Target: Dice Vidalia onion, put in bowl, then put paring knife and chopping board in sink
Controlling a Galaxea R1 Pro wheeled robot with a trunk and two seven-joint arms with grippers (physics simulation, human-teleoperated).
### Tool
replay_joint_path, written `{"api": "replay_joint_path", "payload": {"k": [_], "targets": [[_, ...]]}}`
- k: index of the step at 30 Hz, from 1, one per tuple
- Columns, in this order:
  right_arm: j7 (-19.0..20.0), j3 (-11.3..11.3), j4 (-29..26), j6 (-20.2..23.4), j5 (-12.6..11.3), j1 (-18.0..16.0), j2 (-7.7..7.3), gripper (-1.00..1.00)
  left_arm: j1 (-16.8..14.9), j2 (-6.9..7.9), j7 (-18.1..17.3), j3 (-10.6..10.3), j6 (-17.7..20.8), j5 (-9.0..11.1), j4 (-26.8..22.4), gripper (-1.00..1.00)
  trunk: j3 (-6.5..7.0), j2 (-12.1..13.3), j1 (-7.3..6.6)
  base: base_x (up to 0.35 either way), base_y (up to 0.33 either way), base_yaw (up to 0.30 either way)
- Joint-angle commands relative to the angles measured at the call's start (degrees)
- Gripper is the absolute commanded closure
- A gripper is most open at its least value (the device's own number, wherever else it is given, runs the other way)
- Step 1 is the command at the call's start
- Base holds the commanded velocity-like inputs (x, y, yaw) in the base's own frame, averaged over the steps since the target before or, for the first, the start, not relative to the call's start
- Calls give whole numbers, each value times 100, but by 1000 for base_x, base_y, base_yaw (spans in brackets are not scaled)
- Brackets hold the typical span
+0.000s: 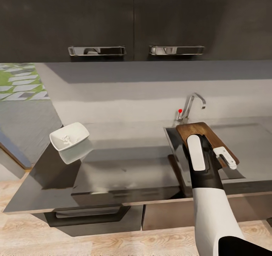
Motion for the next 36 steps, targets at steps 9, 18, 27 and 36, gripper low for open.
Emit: {"api": "replay_joint_path", "payload": {"k": [9,18,27,36], "targets": [[-22,-49,3,60,-23,1,4,100,0,11,22,-35,-13,59,-5,-100,-93,-11,3,33,-30,0],[-29,-58,3,60,-23,4,4,100,0,12,24,-35,-20,59,-7,-100,-176,-11,3,123,-78,0],[-18,-435,6,61,-37,4,4,100,0,16,24,-35,-22,59,7,-100,-259,-11,3,31,-17,0],[-14,-445,123,59,-32,4,4,100,0,20,24,-35,-21,59,19,-100,-342,-11,3,0,0,0]]}}
